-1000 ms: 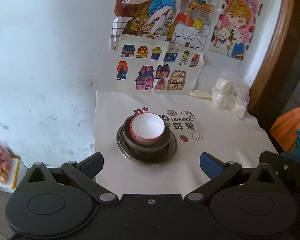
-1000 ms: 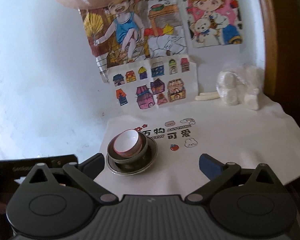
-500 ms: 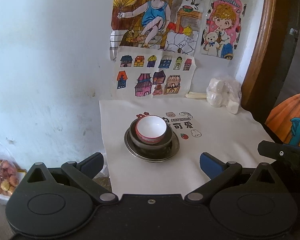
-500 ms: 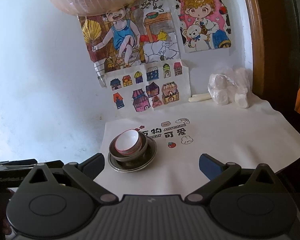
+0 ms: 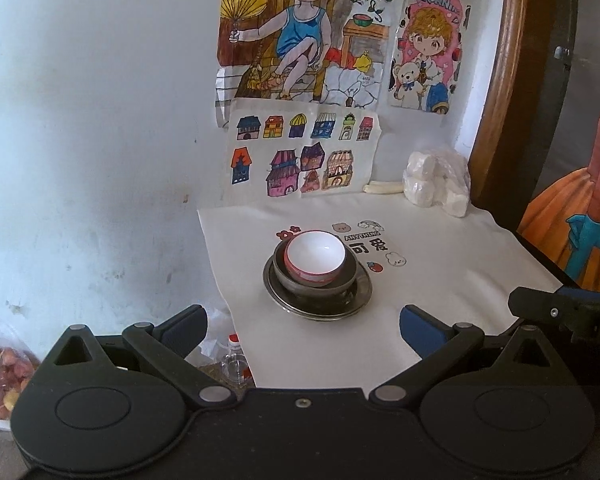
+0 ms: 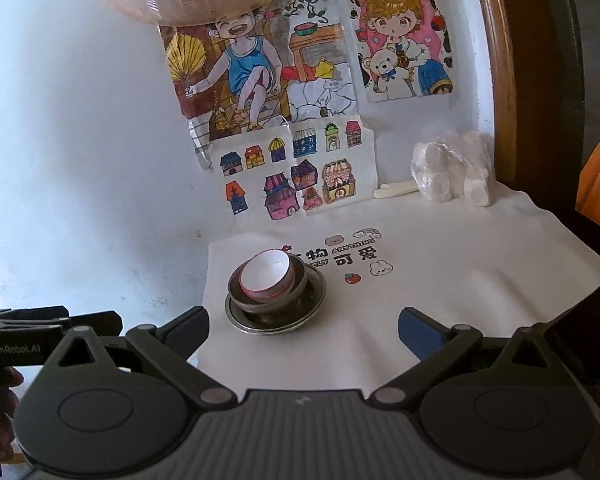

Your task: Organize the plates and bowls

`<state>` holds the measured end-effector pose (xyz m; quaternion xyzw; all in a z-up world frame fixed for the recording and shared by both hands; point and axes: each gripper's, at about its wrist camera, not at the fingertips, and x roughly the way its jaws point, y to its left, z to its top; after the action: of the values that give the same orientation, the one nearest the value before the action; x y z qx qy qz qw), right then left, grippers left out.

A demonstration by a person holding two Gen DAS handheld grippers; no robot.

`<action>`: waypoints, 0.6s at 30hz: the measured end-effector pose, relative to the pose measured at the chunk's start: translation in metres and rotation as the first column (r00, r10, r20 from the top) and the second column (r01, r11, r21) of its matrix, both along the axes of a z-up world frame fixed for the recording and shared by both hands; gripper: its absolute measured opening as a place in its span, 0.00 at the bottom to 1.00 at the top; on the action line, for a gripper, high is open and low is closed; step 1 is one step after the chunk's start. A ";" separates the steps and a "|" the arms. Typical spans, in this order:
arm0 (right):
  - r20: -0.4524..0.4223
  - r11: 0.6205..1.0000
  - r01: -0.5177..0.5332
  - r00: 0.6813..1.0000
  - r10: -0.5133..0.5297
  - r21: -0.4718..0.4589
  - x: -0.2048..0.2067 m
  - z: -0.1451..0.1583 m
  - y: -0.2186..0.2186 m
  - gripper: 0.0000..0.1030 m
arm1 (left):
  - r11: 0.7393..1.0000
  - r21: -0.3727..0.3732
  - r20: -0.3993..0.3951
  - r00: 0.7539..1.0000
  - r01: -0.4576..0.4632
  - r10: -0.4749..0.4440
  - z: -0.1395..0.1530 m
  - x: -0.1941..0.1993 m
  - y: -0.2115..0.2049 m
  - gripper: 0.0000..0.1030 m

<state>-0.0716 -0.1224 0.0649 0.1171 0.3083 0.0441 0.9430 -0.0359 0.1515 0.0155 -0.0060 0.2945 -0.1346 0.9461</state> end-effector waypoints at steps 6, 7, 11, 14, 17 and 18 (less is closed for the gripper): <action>-0.007 1.000 0.015 1.000 -0.015 -0.023 -0.006 0.001 0.008 1.00 | 1.000 -0.009 -0.002 1.000 0.017 -0.017 -0.004 -0.002 0.008 0.99; -0.009 1.000 0.015 1.000 -0.015 -0.026 -0.007 0.002 0.009 1.00 | 1.000 -0.009 -0.002 1.000 0.021 -0.022 -0.004 -0.002 0.008 0.99; -0.013 0.999 0.017 1.000 -0.017 -0.039 -0.009 0.003 0.012 1.00 | 0.999 -0.013 -0.004 0.999 0.032 -0.032 -0.006 -0.004 0.009 0.99; -0.020 0.999 0.015 1.000 -0.016 -0.043 -0.010 0.003 0.014 1.00 | 0.999 -0.017 -0.004 0.999 0.033 -0.033 -0.006 -0.005 0.009 0.99; -0.021 0.999 0.016 1.000 -0.017 -0.046 -0.011 0.004 0.015 1.00 | 0.999 -0.014 -0.006 0.999 0.036 -0.036 -0.006 -0.005 0.009 0.99; -0.021 0.999 0.017 1.000 -0.018 -0.047 -0.011 0.004 0.015 1.00 | 0.999 -0.015 -0.005 0.999 0.036 -0.036 -0.006 -0.006 0.009 0.99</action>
<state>-0.0824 -0.1070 0.0690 0.0984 0.3183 0.0276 0.9425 -0.0417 0.1607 0.0094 -0.0082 0.2963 -0.1538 0.9426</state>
